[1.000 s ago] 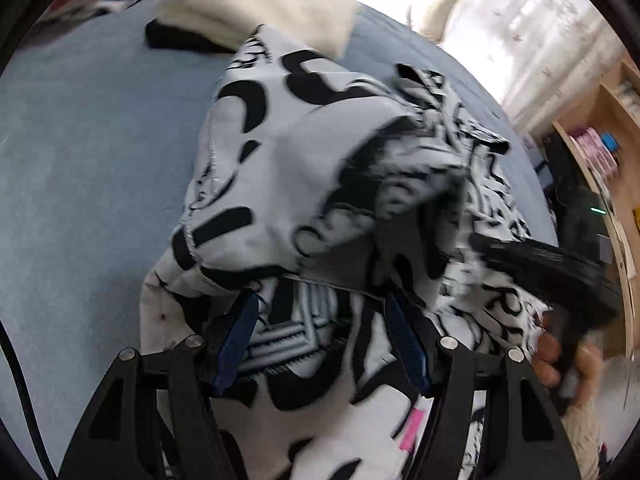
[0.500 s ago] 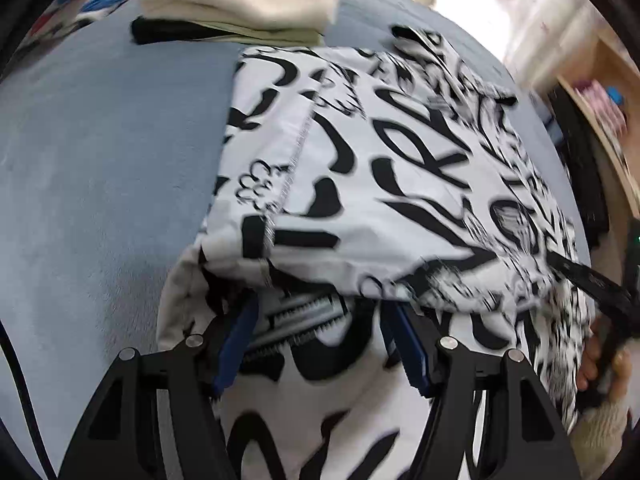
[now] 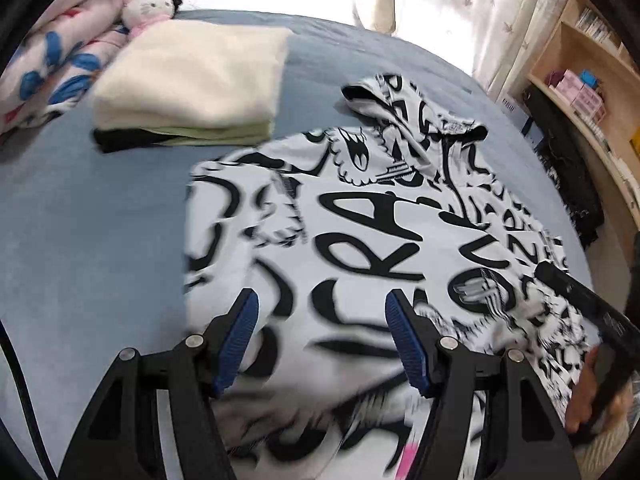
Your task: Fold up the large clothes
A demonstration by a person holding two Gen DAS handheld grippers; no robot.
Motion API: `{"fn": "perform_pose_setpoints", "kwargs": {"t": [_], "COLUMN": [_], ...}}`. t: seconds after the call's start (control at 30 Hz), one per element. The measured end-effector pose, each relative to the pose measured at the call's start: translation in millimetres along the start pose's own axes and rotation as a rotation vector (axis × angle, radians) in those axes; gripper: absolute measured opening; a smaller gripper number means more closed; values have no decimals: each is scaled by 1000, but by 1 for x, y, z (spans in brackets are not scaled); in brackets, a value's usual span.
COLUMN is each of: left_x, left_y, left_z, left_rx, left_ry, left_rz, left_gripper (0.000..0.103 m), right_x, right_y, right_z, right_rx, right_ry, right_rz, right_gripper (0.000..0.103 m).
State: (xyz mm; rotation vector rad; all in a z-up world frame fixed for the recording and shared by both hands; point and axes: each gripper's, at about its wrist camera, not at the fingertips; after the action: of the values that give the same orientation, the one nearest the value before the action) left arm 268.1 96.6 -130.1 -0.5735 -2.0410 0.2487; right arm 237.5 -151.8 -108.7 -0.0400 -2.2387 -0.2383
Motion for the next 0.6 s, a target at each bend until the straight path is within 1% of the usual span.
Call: {"fn": "perform_pose_setpoints", "kwargs": {"t": [0.07, 0.1, 0.13, 0.17, 0.2, 0.23, 0.27, 0.3, 0.37, 0.4, 0.47, 0.5, 0.53, 0.57, 0.6], "left_x": [-29, -45, -55, -67, -73, -77, -79, -79, -78, -78, -78, -78, -79, -78, -76], "left_y": [-7, -9, -9, -7, -4, -1, 4, 8, 15, 18, 22, 21, 19, 17, 17], "left_z": [-4, -5, -4, -4, -2, -2, -2, -1, -1, -1, 0, 0, -1, -1, -2], "left_rx": [3, 7, 10, 14, 14, 12, 11, 6, -5, -10, -11, -17, -22, -21, -9], "left_ry": [19, 26, 30, 32, 29, 19, 3, -12, -35, -40, -42, -41, -38, -32, -24], "left_rz": [-8, -18, -31, -60, -79, -101, -128, -145, -158, -149, -132, -138, -148, -158, -161], "left_gripper": [64, 64, 64, 64, 64, 64, 64, 64, 64, 64, 64, 64, 64, 64, 65], "right_x": [-16, -31, -44, -54, -67, -78, -86, -88, -85, -82, -77, -74, -70, -67, -63], "right_y": [17, 27, 33, 35, 35, 30, 20, 9, -13, -28, -48, -56, -61, -62, -62], "right_z": [-1, -2, -2, 0, 0, 2, 3, 4, 4, 3, 2, 1, 1, 1, 2], "right_rx": [27, 50, 72, 91, 111, 127, 138, 141, 130, 110, 76, 62, 46, 47, 53], "right_ry": [10, 24, 44, 64, 88, 107, 106, 95, 61, 59, 61, 67, 72, 70, 69], "right_rz": [-28, -32, -26, -10, 18, 60, 102, 145, 201, 201, 214, 195, 188, 206, 242], "right_gripper": [52, 52, 52, 52, 51, 49, 48, 47, 40, 35, 33, 30, 30, 32, 33]}}
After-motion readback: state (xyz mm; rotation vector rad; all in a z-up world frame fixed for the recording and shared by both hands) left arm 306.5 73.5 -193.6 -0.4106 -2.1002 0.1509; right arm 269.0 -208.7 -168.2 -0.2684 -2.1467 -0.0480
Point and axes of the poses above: each gripper's, at about its wrist camera, not at the fingertips, and x roughly against the way its jaws point, y to its left, z to its underside, and after that the axes turned 9 degrees about z, right-handed
